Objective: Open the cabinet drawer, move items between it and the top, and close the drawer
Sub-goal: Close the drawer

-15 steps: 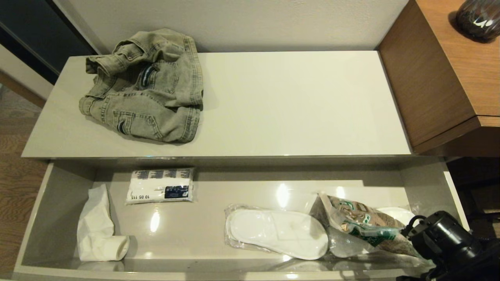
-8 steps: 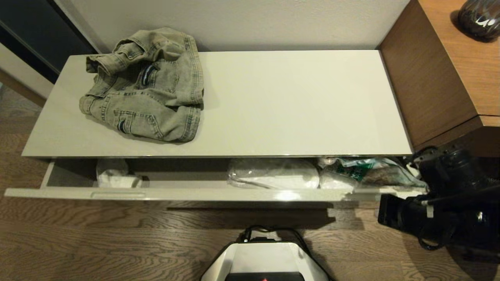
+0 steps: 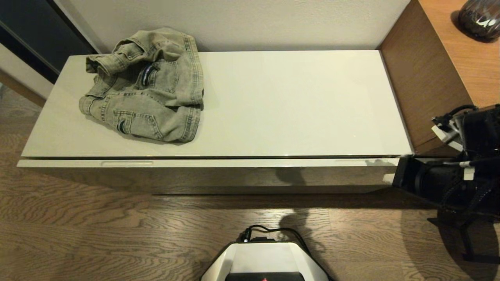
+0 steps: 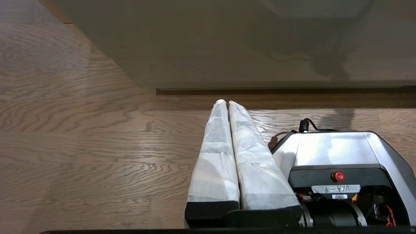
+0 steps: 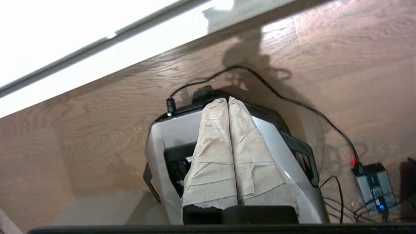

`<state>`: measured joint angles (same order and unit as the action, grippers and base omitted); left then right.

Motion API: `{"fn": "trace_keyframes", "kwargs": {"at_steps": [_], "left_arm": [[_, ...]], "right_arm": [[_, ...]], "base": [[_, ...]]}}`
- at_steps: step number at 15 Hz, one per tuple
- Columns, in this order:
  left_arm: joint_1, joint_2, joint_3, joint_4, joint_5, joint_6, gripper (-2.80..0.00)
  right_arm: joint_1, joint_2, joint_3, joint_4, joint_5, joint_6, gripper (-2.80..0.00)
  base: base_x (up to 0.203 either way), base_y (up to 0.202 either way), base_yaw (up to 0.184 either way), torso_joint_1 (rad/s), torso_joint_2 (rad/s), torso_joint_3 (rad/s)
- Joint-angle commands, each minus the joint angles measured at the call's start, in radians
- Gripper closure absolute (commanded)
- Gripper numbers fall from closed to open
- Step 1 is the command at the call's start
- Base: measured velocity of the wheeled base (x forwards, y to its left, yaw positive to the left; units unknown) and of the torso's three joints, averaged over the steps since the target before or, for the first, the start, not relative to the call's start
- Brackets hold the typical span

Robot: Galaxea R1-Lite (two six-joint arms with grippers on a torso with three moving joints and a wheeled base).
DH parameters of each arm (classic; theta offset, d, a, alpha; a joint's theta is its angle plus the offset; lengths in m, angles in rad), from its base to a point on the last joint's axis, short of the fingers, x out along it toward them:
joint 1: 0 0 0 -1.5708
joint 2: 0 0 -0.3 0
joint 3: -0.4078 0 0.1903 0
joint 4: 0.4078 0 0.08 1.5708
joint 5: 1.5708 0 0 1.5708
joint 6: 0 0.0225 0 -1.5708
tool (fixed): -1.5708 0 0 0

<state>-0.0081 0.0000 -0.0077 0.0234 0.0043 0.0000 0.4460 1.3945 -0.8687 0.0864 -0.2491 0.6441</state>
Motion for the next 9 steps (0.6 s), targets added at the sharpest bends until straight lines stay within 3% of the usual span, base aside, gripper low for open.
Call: {"fn": "trace_keyframes", "kwargs": {"at_steps": [1, 4, 9], "left_arm": [[0.000, 0.000, 0.000, 0.000, 0.000, 0.000, 0.00], [0.000, 0.000, 0.000, 0.000, 0.000, 0.000, 0.00], [0.000, 0.001, 0.000, 0.000, 0.000, 0.000, 0.00]], "right_arm": [[-0.001, -0.042, -0.053, 0.038, -0.001, -0.007, 0.00], [0.000, -0.077, -0.070, 0.059, -0.003, -0.018, 0.00], [0.000, -0.181, -0.088, 0.070, -0.113, -0.094, 0.00]], "base": [[0.000, 0.000, 0.000, 0.000, 0.00, 0.000], [0.000, 0.000, 0.000, 0.000, 0.00, 0.000], [0.000, 0.000, 0.000, 0.000, 0.00, 0.000]]}}
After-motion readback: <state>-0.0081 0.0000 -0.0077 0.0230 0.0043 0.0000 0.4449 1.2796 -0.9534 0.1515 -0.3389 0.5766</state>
